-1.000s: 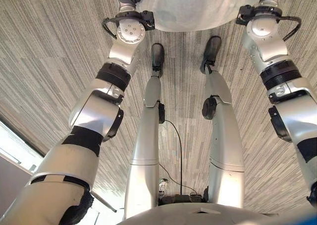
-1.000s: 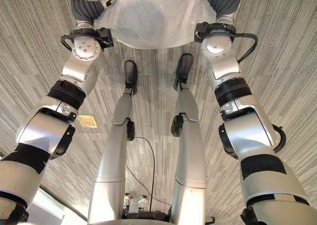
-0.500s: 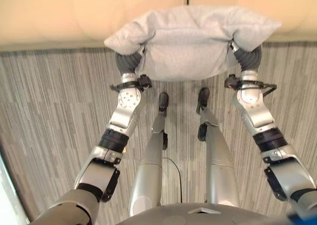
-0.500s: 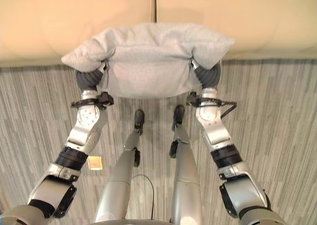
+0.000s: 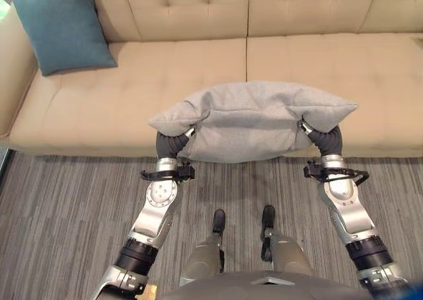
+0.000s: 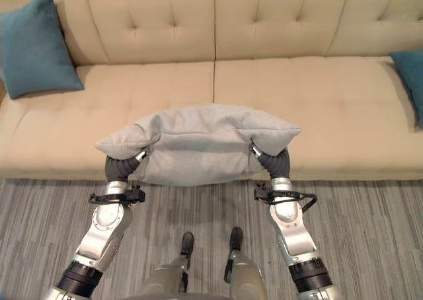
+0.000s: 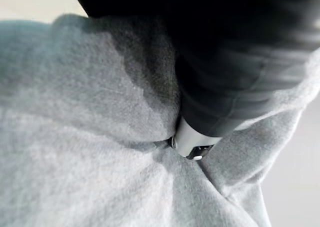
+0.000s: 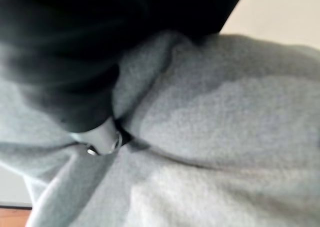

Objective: Pick up all the scattered cushions and arrange them neatly on the sofa.

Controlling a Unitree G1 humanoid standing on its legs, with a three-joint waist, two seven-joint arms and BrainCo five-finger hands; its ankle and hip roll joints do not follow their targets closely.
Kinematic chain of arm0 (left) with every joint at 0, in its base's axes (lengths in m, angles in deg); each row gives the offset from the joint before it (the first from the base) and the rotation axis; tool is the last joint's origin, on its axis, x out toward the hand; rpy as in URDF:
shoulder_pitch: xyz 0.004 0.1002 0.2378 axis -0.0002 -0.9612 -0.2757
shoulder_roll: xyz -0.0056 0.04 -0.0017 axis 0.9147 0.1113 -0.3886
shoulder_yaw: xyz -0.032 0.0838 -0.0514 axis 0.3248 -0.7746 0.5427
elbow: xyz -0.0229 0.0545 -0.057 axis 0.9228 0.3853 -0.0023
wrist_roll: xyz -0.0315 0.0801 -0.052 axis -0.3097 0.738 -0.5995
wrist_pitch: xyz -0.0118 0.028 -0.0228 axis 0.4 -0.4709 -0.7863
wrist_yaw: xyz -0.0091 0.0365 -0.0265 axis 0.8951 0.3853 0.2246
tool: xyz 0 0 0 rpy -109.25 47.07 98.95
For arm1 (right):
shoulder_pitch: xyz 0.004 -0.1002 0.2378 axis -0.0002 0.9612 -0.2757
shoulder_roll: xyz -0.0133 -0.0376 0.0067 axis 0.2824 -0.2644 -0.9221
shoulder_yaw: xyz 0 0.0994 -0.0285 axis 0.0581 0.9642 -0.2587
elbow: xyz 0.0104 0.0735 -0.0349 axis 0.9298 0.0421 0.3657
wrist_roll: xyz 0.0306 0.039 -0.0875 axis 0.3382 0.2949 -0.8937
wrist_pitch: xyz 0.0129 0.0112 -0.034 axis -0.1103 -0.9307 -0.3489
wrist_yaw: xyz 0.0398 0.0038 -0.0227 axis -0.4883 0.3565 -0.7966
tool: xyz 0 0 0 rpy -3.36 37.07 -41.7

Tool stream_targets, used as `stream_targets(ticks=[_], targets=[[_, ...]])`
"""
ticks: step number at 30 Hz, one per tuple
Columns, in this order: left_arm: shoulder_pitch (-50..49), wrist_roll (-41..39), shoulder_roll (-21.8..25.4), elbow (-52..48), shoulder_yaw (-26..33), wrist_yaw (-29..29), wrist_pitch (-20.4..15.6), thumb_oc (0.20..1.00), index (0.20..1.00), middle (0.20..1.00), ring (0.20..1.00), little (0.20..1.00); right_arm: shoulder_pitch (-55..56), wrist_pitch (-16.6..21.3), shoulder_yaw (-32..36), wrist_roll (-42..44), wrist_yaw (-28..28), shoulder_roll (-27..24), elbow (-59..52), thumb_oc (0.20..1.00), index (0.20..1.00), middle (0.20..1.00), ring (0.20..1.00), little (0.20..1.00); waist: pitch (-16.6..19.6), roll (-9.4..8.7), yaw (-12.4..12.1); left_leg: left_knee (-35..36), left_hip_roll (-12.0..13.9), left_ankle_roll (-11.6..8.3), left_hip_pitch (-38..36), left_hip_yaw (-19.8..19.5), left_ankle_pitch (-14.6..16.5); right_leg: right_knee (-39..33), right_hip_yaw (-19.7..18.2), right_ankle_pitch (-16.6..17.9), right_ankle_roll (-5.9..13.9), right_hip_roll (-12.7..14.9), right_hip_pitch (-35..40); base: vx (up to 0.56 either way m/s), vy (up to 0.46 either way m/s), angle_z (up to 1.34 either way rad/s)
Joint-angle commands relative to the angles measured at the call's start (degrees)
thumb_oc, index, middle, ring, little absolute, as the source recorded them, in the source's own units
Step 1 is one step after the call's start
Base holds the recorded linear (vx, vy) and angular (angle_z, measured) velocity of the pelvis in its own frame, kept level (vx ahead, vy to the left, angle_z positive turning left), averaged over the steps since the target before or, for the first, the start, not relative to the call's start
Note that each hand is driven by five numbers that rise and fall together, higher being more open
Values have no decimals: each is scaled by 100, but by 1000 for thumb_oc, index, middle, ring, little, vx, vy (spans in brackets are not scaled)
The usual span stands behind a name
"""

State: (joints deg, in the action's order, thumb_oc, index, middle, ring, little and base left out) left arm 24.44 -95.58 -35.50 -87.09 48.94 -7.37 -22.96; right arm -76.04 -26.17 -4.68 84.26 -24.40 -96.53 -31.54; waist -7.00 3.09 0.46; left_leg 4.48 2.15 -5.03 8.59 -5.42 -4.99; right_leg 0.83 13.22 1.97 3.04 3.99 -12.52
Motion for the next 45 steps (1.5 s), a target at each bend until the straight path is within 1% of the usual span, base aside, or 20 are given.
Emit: stream_targets(ticks=[1, 4, 5, 7, 9, 16, 18, 20, 22, 25, 27, 31, 32, 34, 35, 37, 38, 40, 42, 45], targets=[[330, -194, 93, -410, 66, 251, -493, 200, 200, 200, 200, 200, -155, 523, 109, 96, -179, -46, -847, 200, 200, 200, 200, 200, 283, -389, 5, -697, -109, -209, 251, 24, 378, -212, 104, -280, 457, 62, 603, 54, -140, 18], [152, -301, 32, -408, 98, 337, -494, 200, 200, 200, 200, 200, -13, 544, 168, 79, -253, -125, -893, 200, 200, 200, 200, 200, 204, -473, -27, -1238, -178, -236, 322, 15, 531, -262, 127, -354, 391, 71, 884, 34, -71, 20], [131, -356, -13, -370, 81, 387, -502, 200, 200, 200, 200, 200, 25, 551, 243, 63, -224, -114, -888, 200, 200, 200, 200, 200, 160, -494, -18, -1394, -143, -257, 428, 183, 487, -281, 208, -368, 385, 105, 956, -1, -18, 27], [96, -379, -4, -323, 37, 438, -492, 200, 200, 200, 200, 200, 42, 553, 313, 43, -203, -110, -885, 200, 200, 200, 200, 200, 222, -503, -20, -1291, -89, -175, 522, 471, 428, -305, 301, -341, 401, 104, 970, 17, 2, 37], [155, -373, 38, -298, 16, 451, -467, 200, 200, 200, 200, 200, -12, 546, 369, 80, -146, -83, -878, 200, 200, 200, 200, 200, 284, -518, -32, -1276, -160, -80, 758, 902, 323, -307, 329, -307, 407, 102, 935, 71, 41, 46], [-116, -355, 201, -507, 127, 520, -444, 200, 200, 200, 200, 200, -83, 480, 332, -29, -222, 14, -994, 200, 200, 200, 200, 200, 477, -578, -136, -1073, -253, 174, 304, 992, 635, -65, 235, -489, 551, 260, 1182, 210, 138, -7], [-164, -362, 279, -562, 203, 510, -415, 200, 200, 200, 200, 200, -117, 436, 325, -125, -288, 94, -1028, 200, 200, 200, 200, 200, 438, -527, -207, -986, -294, 378, 29, 1090, 768, 874, 26, -503, 650, 481, 959, 200, 257, -29], [-127, -361, 342, -590, 236, 474, -404, 200, 200, 200, 200, 200, -193, 423, 298, -146, -306, 119, -1042, 200, 200, 200, 200, 200, 315, -443, -160, -931, -267, 496, -78, 1104, 779, 1594, -75, -350, 675, 539, 562, 54, 180, -39], [-57, -275, 346, -624, 235, 419, -427, 200, 200, 200, 200, 200, -229, 445, 228, -147, -314, 205, -1025, 200, 200, 200, 200, 200, 246, -382, -134, -920, -264, 557, -182, 1121, 859, 1978, -124, -370, 648, 550, 178, 90, 126, -20], [-57, -216, 295, -611, 203, 429, -438, 200, 200, 200, 200, 200, -240, 452, 225, -169, -309, 186, -996, 200, 200, 200, 200, 200, 298, -410, -65, -787, -331, 534, -332, 1039, 892, 1381, -234, -437, 591, 337, 101, 182, 3, -22], [16, -220, 240, -573, 162, 405, -442, 200, 200, 200, 200, 200, -282, 459, 204, -218, -241, 118, -978, 200, 200, 200, 200, 200, 308, -472, 34, -676, -418, 505, -467, 915, 967, 609, -414, -191, 636, 143, -77, 231, -86, 3], [141, -178, 111, -358, 53, 460, -484, 200, 200, 200, 200, 200, -189, 439, 310, -276, -232, 92, -941, 200, 200, 200, 200, 200, 350, -569, 91, -843, -417, 323, -470, 737, 1111, 198, -483, -67, 637, 108, 200, 172, -172, 46], [110, -203, 90, -363, 56, 488, -492, 200, 200, 200, 200, 200, -145, 447, 347, -289, -220, 87, -936, 200, 200, 200, 200, 200, 374, -577, 107, -938, -387, 278, -451, 706, 1153, 130, -441, -71, 622, 97, 269, 201, -209, 55], [107, -277, 72, -288, 14, 557, -467, 200, 200, 200, 200, 200, -90, 451, 398, -204, -203, 37, -879, 200, 200, 200, 200, 200, 349, -618, 133, -1631, -301, 131, -161, 638, 1197, -20, -331, -104, 533, 104, 523, 181, -197, 54], [84, -363, 44, -271, 41, 596, -465, 200, 200, 200, 200, 200, -44, 447, 427, -152, -226, -11, -874, 200, 200, 200, 200, 200, 316, -638, 107, -2084, -257, 72, 60, 638, 1107, -93, -263, -150, 456, 103, 679, 115, -109, 51], [55, -411, 35, -285, 71, 628, -460, 200, 200, 200, 200, 200, -14, 421, 450, -108, -261, -47, -849, 200, 200, 200, 200, 200, 293, -656, 94, -2253, -164, 77, 271, 704, 1116, -137, -200, -211, 422, 112, 791, 127, -58, 25], [5, -380, 37, -268, 71, 646, -421, 200, 200, 200, 200, 200, -4, 418, 463, -91, -273, -50, -820, 200, 200, 200, 200, 200, 316, -676, 64, -2022, -147, 129, 381, 786, 1149, -187, -151, -241, 432, 103, 865, 149, -25, 7], [-13, -346, 52, -220, 50, 654, -369, 200, 200, 200, 200, 200, 23, 418, 482, -75, -270, -54, -803, 200, 200, 200, 200, 200, 342, -692, 19, -1651, -187, 144, 491, 885, 939, -237, -100, -256, 449, 77, 946, 150, 0, 2], [-35, -328, 68, -206, 60, 632, -332, 200, 200, 200, 200, 200, 30, 402, 476, -77, -250, -33, -792, 200, 200, 200, 200, 200, 355, -636, -84, -1130, -246, 79, 668, 907, 496, -282, -126, -379, 456, -32, 1094, 182, 58, -2], [-140, -348, 81, -235, 79, 666, -355, 200, 200, 200, 200, 200, 62, 399, 477, -161, -228, 18, -823, 200, 200, 200, 200, 200, 444, -599, -114, -880, -239, 123, 520, 934, 434, -256, -177, -515, 448, -84, 1224, 225, 133, -9]])
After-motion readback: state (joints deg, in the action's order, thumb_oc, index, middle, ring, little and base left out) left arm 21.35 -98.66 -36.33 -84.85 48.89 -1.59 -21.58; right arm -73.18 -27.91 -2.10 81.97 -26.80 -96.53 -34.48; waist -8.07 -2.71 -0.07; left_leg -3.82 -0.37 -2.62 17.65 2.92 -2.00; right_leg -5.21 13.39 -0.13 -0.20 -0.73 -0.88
